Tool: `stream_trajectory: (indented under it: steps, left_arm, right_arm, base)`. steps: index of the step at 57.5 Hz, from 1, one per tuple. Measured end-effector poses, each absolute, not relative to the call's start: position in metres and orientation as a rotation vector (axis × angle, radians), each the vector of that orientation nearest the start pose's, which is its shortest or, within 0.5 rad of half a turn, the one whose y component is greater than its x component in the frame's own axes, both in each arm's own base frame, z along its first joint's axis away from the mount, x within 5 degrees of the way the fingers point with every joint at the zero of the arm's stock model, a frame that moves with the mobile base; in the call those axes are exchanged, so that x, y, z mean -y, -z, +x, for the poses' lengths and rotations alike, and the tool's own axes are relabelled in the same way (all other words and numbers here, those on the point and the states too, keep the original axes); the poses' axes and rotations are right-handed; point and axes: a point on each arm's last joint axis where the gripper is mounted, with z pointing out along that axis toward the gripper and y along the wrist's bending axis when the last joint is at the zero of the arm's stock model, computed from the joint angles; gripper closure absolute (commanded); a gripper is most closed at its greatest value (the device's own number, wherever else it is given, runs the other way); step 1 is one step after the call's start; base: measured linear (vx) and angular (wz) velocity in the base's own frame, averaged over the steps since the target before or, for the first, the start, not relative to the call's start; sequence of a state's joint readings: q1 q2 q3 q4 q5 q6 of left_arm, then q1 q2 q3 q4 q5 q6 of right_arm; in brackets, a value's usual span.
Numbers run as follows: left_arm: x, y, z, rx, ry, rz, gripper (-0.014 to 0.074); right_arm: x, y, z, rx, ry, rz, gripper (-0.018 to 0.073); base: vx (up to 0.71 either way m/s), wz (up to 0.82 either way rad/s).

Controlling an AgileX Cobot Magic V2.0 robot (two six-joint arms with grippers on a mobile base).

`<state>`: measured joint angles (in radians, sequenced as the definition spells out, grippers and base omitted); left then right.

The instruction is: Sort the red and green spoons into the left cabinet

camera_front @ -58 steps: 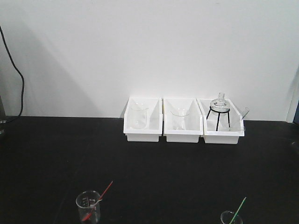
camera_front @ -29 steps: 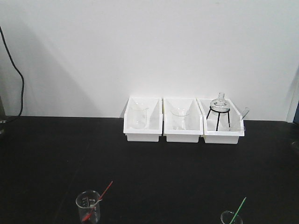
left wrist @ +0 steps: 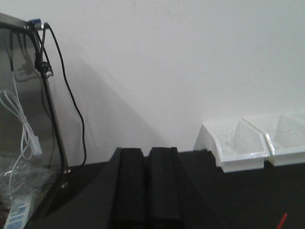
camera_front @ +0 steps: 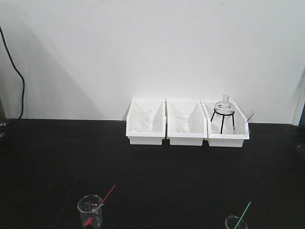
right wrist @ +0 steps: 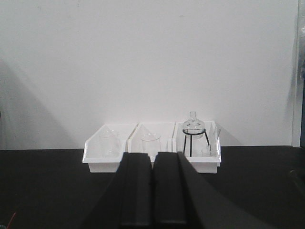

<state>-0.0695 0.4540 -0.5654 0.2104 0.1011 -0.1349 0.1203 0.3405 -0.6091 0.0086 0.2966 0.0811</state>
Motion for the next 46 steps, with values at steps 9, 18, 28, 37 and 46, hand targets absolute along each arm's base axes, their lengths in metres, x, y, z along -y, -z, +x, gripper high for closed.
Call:
stream_trajectory:
  steps: [9,18,28,37,46]
  left_arm:
    - [0.006,-0.388,0.142,-1.656,-0.024,0.063,0.0597]
    - [0.007,-0.395,0.173,-1.723,-0.027,0.062,0.0597]
    - [0.008,-0.393,0.184,-1.737,-0.023,0.065,0.0580]
    - [0.009,-0.391,0.186,-1.744,-0.023,0.065,0.0507]
    - [0.009,-0.392,0.186,-1.742,-0.023,0.065,0.0374]
  right_arm:
    - [-0.012,-0.393,0.095,-1.560,-0.117,-0.076,0.0562]
    - [-0.015,-0.396,0.122,-1.622,-0.081,-0.114,0.0562]
    - [-0.017,-0.387,0.140,-1.689,-0.076,-0.121,0.0559]
    - [-0.018,-0.385,0.146,-1.706,-0.076,-0.122,0.0520]
    - [-0.018,-0.385,0.146,-1.703,-0.078,-0.120,0.0407]
  base:
    - [0.00,0.00]
    - [0.00,0.00]
    - [0.00,0.00]
    - [0.00,0.00]
    - [0.00,0.00]
